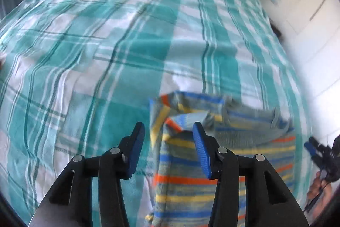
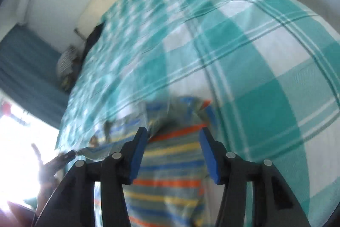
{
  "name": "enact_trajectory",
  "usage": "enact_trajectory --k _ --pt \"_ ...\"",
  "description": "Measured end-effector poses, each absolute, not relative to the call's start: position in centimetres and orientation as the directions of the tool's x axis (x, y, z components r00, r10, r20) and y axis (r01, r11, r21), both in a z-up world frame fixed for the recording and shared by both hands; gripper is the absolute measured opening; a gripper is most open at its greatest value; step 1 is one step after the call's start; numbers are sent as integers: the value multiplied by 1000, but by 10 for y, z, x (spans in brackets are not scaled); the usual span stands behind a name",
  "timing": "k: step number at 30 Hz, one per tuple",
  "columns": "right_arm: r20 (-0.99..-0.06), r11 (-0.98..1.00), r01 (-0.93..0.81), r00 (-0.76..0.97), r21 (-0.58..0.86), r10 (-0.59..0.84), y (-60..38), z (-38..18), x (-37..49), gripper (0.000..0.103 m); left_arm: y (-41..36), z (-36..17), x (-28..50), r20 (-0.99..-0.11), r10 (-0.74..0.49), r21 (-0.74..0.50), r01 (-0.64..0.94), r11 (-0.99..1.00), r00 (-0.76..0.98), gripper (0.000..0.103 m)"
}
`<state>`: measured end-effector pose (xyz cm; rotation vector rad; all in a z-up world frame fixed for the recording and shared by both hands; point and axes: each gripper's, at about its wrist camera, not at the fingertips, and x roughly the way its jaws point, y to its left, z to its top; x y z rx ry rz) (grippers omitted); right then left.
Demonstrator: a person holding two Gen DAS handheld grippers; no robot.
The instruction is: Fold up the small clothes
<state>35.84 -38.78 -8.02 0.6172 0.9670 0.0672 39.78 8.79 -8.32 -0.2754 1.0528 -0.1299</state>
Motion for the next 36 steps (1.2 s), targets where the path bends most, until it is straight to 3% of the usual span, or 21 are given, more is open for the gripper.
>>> enact_trajectory --k 2,6,8,10,12,13,16,19,22,27,31,35,36 --pt "-742 854 153 585 497 327 -378 -71 362 52 82 -78 376 -800 -264 -298 26 954 538 51" --pt "-734 908 -128 549 399 400 -326 -63 342 52 35 -88 345 -781 -360 -265 251 931 510 76" --pt "-767 897 -200 467 394 440 -300 -83 327 52 11 -115 330 -850 -319 -182 334 925 420 76" --pt "-837 922 -227 393 313 381 -289 -111 315 52 7 -146 316 -909 -204 -63 365 929 364 70" --pt "-886 945 -222 348 239 306 -297 -132 292 49 21 -150 296 -896 -185 -10 396 918 405 68" --pt "-885 946 -227 353 233 303 -304 -135 279 48 28 -148 288 -897 -130 48 385 921 422 72" --pt "-914 979 -171 371 107 165 -333 -130 255 53 46 -136 276 -903 -56 99 332 938 426 68" --pt "-895 976 -116 391 184 215 -359 -114 242 53 25 -102 259 -849 -120 97 375 922 515 71" --pt "-847 951 -54 442 304 296 -380 -97 252 65 -31 -78 239 -792 -257 71 501 862 554 77" --pt "-787 858 4 401 514 470 -400 -105 300 66 -149 -94 198 -770 -411 98 728 679 487 76" --pt "-765 811 29 353 585 539 -397 -124 328 66 -223 -139 186 -798 -428 124 811 572 424 61" --pt "-746 783 34 333 621 577 -396 -136 355 66 -251 -152 186 -768 -441 169 810 561 465 58" --pt "-748 781 38 321 623 581 -395 -140 363 66 -253 -151 190 -766 -452 147 809 569 458 48"
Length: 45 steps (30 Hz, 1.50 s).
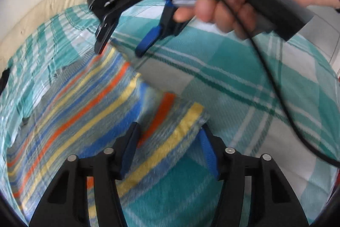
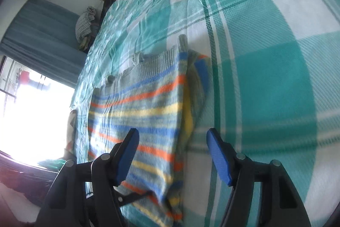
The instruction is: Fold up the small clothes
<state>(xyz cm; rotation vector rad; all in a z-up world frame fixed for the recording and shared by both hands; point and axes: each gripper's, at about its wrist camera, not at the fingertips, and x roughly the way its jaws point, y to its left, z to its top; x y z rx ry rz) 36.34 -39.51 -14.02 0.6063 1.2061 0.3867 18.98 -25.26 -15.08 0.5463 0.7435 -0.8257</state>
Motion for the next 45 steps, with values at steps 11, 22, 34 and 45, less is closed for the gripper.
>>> enact_trajectory --k 11,22,34,45 --pt "-712 784 -30 399 620 578 -355 -105 405 10 -159 -87 210 -616 -571 -139 639 757 543 7" --pt "-659 725 -306 303 617 688 -131 -62 437 10 39 -86 222 -640 -388 -353 194 915 664 7" --pt "-638 699 -277 287 659 715 -64 -116 410 49 98 -107 209 -717 -298 -359 32 933 630 72" --pt "-840 804 -460 196 377 506 -99 -151 278 43 82 -154 257 -837 -185 -228 -21 973 515 9"
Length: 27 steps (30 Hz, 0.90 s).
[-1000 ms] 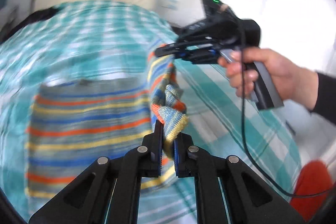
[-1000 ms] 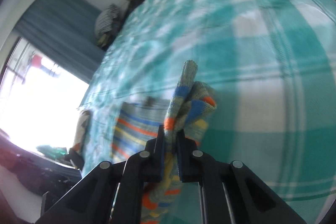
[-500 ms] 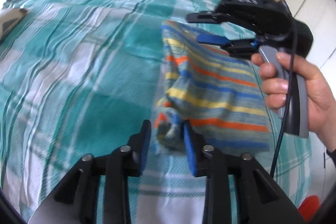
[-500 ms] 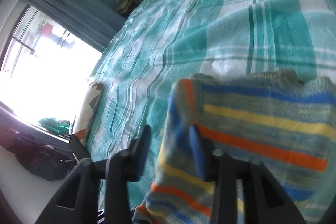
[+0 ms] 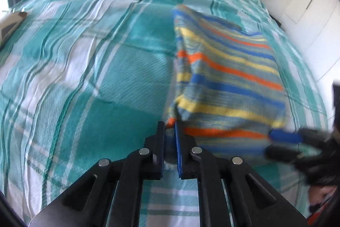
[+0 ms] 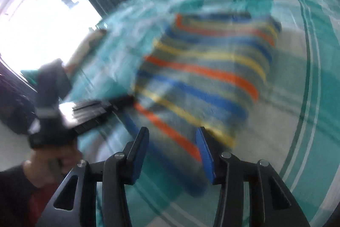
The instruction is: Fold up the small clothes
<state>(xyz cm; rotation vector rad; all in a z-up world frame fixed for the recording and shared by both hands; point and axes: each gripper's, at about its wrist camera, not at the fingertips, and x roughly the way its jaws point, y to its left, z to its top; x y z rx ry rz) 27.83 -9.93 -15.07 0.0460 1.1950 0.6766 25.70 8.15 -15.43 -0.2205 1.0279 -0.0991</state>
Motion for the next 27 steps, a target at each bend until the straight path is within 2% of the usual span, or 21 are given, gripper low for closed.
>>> enact_trajectory --k 1,2,4,7,11,13,14,15,16,17,19,20,22,23,24,25,27 --pt "-845 812 -470 220 345 487 -102 -161 270 37 85 -151 254 -839 -186 -227 -19 974 512 9" --pt "-822 810 -496 286 313 493 -105 -159 259 37 88 -148 251 -843 -173 -212 -19 977 509 15" --pt "-823 823 -486 309 294 477 -105 -153 254 37 99 -138 247 -846 -167 -213 -34 977 507 44" --pt "-797 823 -462 331 330 505 -113 -134 255 37 113 -116 247 -803 -176 -231 -25 973 570 59" --pt "-763 833 -488 425 260 487 -115 -102 274 37 100 -102 281 -755 -303 -309 92 946 582 67" --pt "-751 837 -491 452 241 481 -108 -92 292 37 81 -101 302 -751 -327 -292 155 944 574 74" --pt "-745 836 -488 454 251 489 -105 -92 302 37 72 -108 313 -768 -312 -263 169 950 559 74" --pt "-745 837 -478 450 265 492 -102 -94 313 37 66 -116 324 -795 -281 -233 157 960 537 61" --pt "-755 845 -456 439 280 487 -101 -104 324 37 64 -134 338 -843 -213 -180 113 977 495 38" --pt "-772 856 -429 424 290 473 -103 -116 331 37 67 -149 347 -869 -208 -189 86 978 450 38" --pt "-826 875 -359 344 324 447 -109 -152 344 37 78 -159 353 -861 -262 -261 64 963 437 39" --pt "-805 869 -353 365 345 468 -115 -155 341 35 80 -154 351 -859 -255 -251 69 966 445 40" --pt "-786 871 -328 392 366 478 -126 -141 333 36 86 -137 341 -841 -211 -207 64 976 499 54" --pt "-770 872 -310 416 380 483 -135 -132 327 47 94 -128 335 -818 -207 -213 53 976 536 59" --pt "-746 871 -297 451 392 490 -145 -124 321 65 102 -121 329 -796 -217 -232 46 972 565 68" --pt "-720 870 -290 488 399 493 -154 -117 315 73 110 -117 327 -777 -251 -272 51 961 577 78" --pt "-685 860 -277 521 429 509 -169 -110 311 76 116 -122 332 -765 -352 -368 81 926 540 85"
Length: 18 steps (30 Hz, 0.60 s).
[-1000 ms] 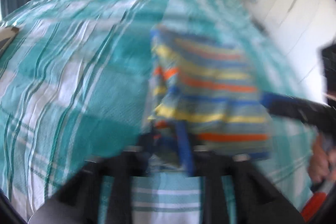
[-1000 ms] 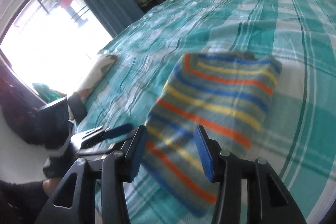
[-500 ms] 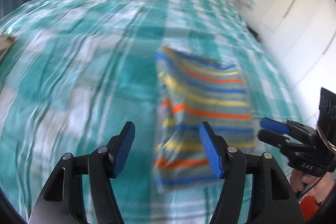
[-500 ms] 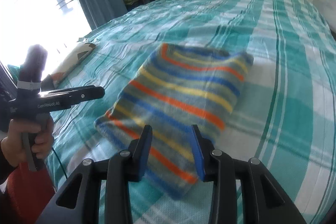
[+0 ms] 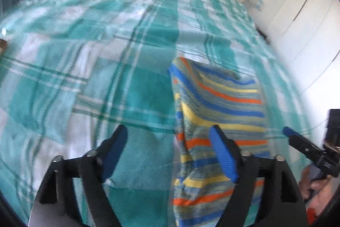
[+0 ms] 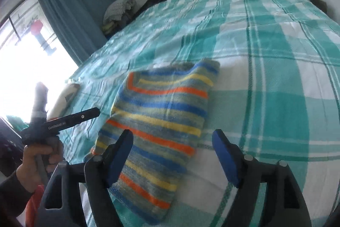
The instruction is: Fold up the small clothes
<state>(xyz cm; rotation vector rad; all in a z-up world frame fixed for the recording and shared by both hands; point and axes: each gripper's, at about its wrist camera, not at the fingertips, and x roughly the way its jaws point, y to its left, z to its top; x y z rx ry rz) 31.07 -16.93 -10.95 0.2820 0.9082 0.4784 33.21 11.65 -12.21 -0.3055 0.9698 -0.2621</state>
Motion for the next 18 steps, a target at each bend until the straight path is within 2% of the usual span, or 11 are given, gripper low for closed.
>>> enact_trajectory --k 2,4,5,6,7,8,9,10,11,13,18 --pt "-686 831 -257 474 493 553 -174 -119 322 76 111 -141 343 -782 -408 -414 98 905 471 85" --pt "-677 806 -234 445 544 586 -173 -136 336 76 99 -155 353 -798 -407 -402 109 909 445 85" --pt "-674 789 -207 423 578 605 -171 -150 346 75 92 -158 356 -798 -398 -389 117 914 452 85" --pt "-672 777 -164 415 608 613 -167 -162 354 69 85 -159 358 -789 -407 -391 135 910 459 80" --pt "-656 756 -135 415 641 630 -163 -171 358 61 76 -162 361 -788 -424 -399 156 904 445 54" --pt "-640 733 -115 411 671 650 -155 -180 362 47 66 -165 364 -804 -421 -385 174 907 420 37" --pt "-649 739 -112 405 664 644 -144 -183 366 39 59 -166 365 -819 -394 -352 177 919 417 21" --pt "-684 778 -123 406 616 606 -131 -181 367 37 57 -162 363 -822 -378 -334 179 926 426 16" --pt "-723 828 -144 423 542 547 -120 -174 366 32 57 -156 361 -823 -367 -325 171 930 434 15" --pt "-735 864 -187 462 467 497 -112 -152 358 25 61 -135 349 -803 -363 -317 177 932 472 14" --pt "-651 865 -343 570 367 502 -101 -77 325 23 62 -58 311 -722 -354 -244 259 935 595 14"
